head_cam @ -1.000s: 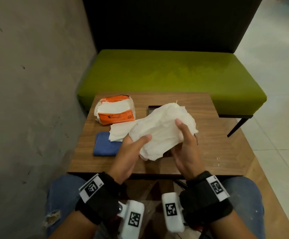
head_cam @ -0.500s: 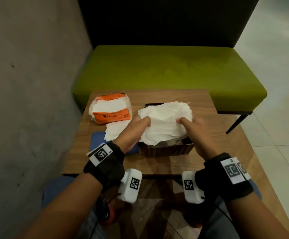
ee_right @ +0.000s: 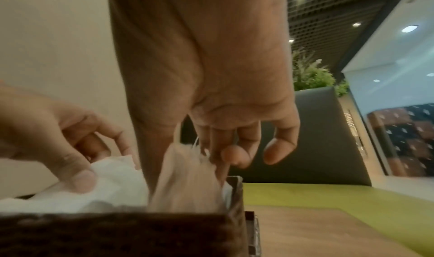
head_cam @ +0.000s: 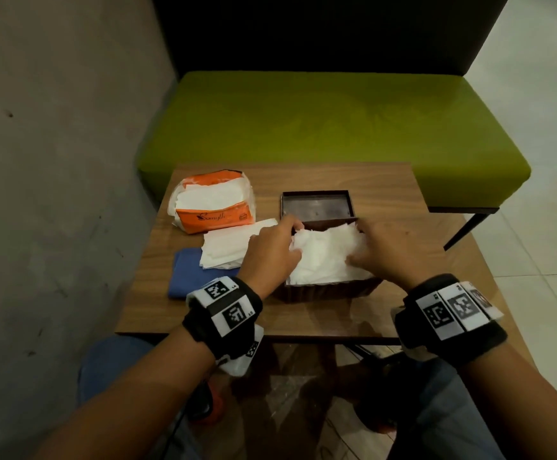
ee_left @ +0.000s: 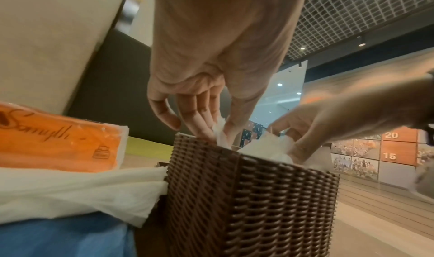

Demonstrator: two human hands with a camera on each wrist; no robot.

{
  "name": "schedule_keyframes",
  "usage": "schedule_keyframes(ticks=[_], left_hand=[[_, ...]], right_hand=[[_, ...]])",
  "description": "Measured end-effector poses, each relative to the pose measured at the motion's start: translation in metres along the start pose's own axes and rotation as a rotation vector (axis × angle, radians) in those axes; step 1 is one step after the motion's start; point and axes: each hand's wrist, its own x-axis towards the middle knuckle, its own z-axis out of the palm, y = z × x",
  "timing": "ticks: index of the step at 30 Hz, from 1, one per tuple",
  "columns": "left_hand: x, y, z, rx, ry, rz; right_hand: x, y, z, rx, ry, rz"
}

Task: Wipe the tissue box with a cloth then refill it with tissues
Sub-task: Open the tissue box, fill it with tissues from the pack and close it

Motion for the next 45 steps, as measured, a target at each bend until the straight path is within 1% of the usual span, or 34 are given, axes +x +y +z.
schedule_keyframes(ticks=[3, 5, 6, 7, 9, 10, 11, 12, 13, 14, 15, 16, 18, 19, 22, 24, 27, 29, 30, 32, 35, 38, 40, 41, 42, 43, 45], left_hand=[[0.005, 0.004, 0.007, 0.258, -0.051, 0.033], [0.005, 0.004, 0.011, 0.331, -0.024, 0.087], [0.004, 0.001, 0.009, 0.287, 0.015, 0.101], [0.005, -0.005, 0.003, 0.195, 0.061, 0.089], [0.006, -0.029, -0.013, 0.002, 0.170, 0.028], [0.008, -0.044, -0.022, -0.041, 0.208, -0.001], [0.009, -0.060, -0.029, -0.028, 0.215, -0.025], [0.011, -0.074, -0.034, 0.031, 0.182, -0.047], [0.012, -0.084, -0.035, 0.123, 0.102, -0.056], [0.012, -0.090, -0.032, 0.221, -0.011, -0.047], [0.011, -0.092, -0.027, 0.307, -0.122, -0.019], [0.012, -0.091, -0.021, 0.383, -0.199, 0.021], [0.017, -0.088, -0.009, 0.494, -0.257, 0.090], [0.021, -0.086, -0.005, 0.515, -0.267, 0.103], [0.030, -0.082, 0.001, 0.521, -0.292, 0.079], [0.035, -0.080, 0.005, 0.588, -0.273, 0.090], [0.040, -0.079, 0.013, 0.692, -0.174, 0.116], [0.044, -0.078, 0.014, 0.691, -0.098, 0.129], [0.045, -0.079, 0.012, 0.651, -0.062, 0.131], [0.048, -0.081, 0.007, 0.486, 0.011, 0.104], [0.043, -0.085, -0.011, 0.175, 0.163, -0.003], [0.032, -0.077, -0.040, -0.042, 0.342, -0.105], [0.024, -0.074, -0.059, -0.286, 0.433, -0.171], [0.020, -0.075, -0.066, -0.445, 0.447, -0.189], [0.016, -0.074, -0.072, -0.616, 0.433, -0.207], [0.008, -0.071, -0.077, -0.783, 0.394, -0.223], [-0.007, -0.062, -0.079, -1.080, 0.264, -0.289]], right_hand=[[0.006, -0.013, 0.002, -0.318, -0.111, -0.013], [0.009, -0.019, 0.007, -0.436, -0.128, -0.010], [0.009, -0.020, 0.009, -0.456, -0.107, -0.006], [0.008, -0.020, 0.011, -0.444, -0.075, 0.003], [-0.001, -0.018, 0.011, -0.356, 0.007, 0.013], [-0.006, -0.016, 0.010, -0.323, 0.053, 0.011], [-0.013, -0.016, 0.008, -0.300, 0.098, 0.004], [-0.019, -0.018, 0.008, -0.278, 0.132, -0.018], [-0.024, -0.023, 0.008, -0.249, 0.141, -0.060], [-0.029, -0.029, 0.010, -0.219, 0.112, -0.119], [-0.032, -0.035, 0.013, -0.197, 0.056, -0.181], [-0.034, -0.042, 0.018, -0.189, -0.013, -0.233], [-0.037, -0.050, 0.027, -0.212, -0.122, -0.279], [-0.037, -0.051, 0.032, -0.223, -0.135, -0.279], [-0.036, -0.044, 0.040, -0.174, -0.099, -0.249], [-0.037, -0.040, 0.042, -0.132, -0.070, -0.224], [-0.038, -0.037, 0.043, -0.110, -0.047, -0.221], [-0.039, -0.036, 0.043, -0.092, -0.029, -0.226], [-0.039, -0.036, 0.044, -0.084, -0.022, -0.230], [-0.040, -0.036, 0.043, -0.061, -0.026, -0.243], [-0.041, -0.036, 0.043, -0.033, -0.006, -0.256], [-0.043, -0.039, 0.042, 0.008, 0.066, -0.274], [-0.045, -0.043, 0.039, 0.081, 0.120, -0.296], [-0.046, -0.046, 0.036, 0.158, 0.153, -0.309], [-0.046, -0.048, 0.034, 0.257, 0.193, -0.321], [-0.047, -0.052, 0.031, 0.363, 0.229, -0.330], [-0.048, -0.061, 0.025, 0.586, 0.267, -0.299]])
